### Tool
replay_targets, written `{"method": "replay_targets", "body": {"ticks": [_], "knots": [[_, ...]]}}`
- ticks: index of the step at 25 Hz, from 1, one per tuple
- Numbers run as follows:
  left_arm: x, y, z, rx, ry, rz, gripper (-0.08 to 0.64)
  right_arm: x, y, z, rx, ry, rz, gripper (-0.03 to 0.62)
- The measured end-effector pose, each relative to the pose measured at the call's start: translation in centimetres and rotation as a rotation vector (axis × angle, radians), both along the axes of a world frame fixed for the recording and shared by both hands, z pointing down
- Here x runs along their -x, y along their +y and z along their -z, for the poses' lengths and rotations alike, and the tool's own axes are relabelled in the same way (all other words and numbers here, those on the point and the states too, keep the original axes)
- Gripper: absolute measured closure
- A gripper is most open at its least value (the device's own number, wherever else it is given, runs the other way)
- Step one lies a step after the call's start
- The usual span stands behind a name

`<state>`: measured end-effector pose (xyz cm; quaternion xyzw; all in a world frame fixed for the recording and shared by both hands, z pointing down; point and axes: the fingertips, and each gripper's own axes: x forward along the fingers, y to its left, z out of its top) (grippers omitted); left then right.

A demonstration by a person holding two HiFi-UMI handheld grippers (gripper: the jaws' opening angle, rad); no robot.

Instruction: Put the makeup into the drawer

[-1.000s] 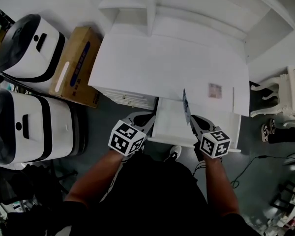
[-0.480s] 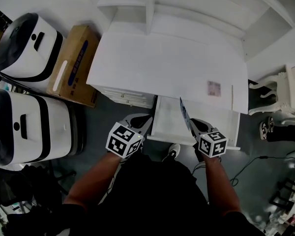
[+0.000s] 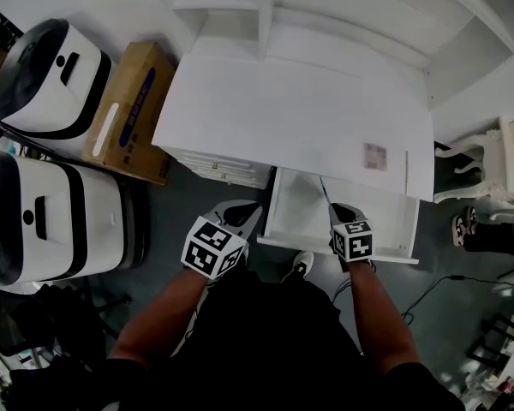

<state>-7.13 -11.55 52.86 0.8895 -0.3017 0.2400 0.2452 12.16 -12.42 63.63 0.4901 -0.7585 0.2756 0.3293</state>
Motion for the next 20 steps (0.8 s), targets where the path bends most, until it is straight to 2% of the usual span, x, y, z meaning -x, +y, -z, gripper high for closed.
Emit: {"method": "replay_targets", "body": {"ticks": [4,8,11,20], "knots": [[0.5,0.0,-0.1,0.003,-0.005,0.008,0.555,3.0,0.4,-3.6,0.058,0.066,0.114,0.565],[0.8,0.1,0.0,0.005,-0.010,0.015,0.555,5.4,0.6,-6.9,0.145,0.081,0.191,0.565],[0.9,0.3,-0.1,0.013,-0.014,0.026,0.555,6.3,0.6,-8.6,0.203,0.068,0.218,0.565],[1.2,0.9,-0.4,0.024,-0.013,0.050,0.555,7.3,0.8,-10.4,0.283,0.040,0.242,0.563]]}}
